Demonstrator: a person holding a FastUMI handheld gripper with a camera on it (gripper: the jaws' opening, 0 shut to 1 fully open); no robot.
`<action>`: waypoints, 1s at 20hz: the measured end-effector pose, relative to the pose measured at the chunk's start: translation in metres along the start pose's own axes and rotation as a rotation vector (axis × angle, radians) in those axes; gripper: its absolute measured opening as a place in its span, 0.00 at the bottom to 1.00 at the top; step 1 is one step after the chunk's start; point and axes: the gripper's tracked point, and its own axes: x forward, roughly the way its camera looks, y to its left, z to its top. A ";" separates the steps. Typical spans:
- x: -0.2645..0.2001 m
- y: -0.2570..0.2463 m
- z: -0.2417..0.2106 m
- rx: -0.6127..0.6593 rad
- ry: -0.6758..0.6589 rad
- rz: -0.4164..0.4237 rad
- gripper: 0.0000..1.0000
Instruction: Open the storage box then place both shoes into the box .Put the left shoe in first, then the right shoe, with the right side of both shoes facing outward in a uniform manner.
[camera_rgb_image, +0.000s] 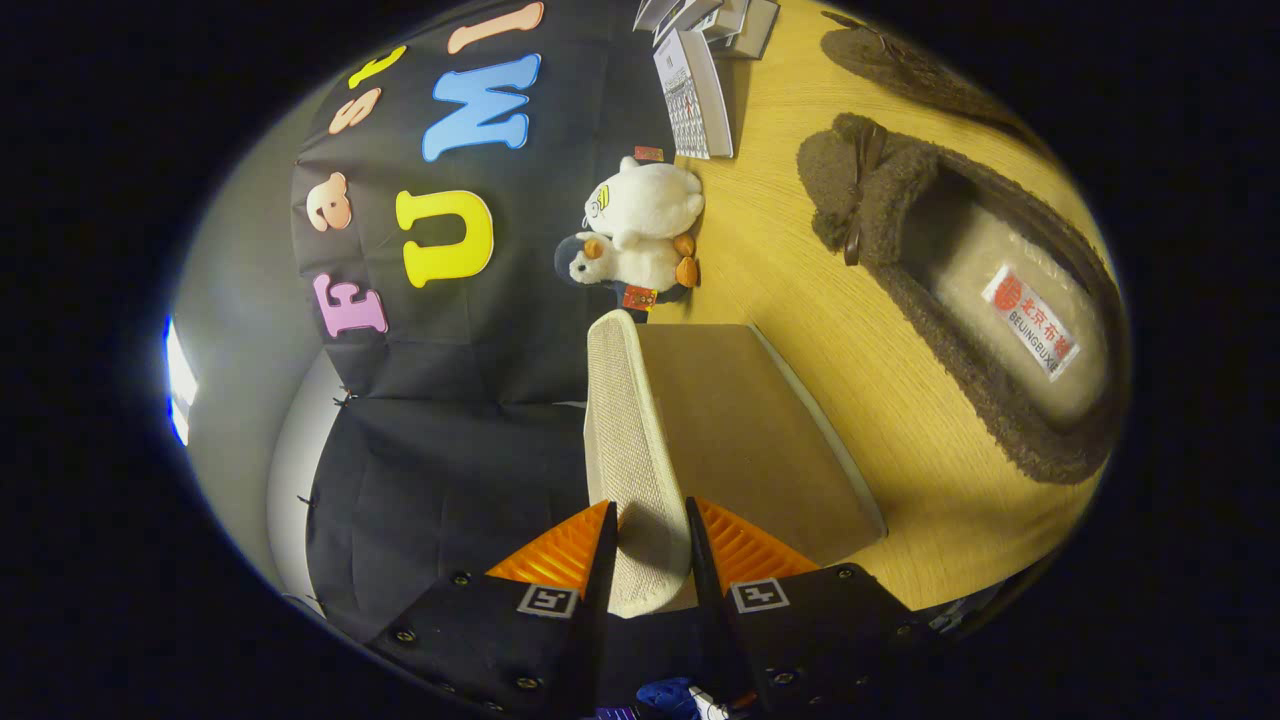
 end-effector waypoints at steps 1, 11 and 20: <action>0.000 0.000 -0.004 -0.003 0.030 -0.007 0.39; -0.021 0.046 -0.005 -0.159 0.067 -0.009 0.00; -0.023 0.133 -0.020 -0.338 0.066 0.035 0.00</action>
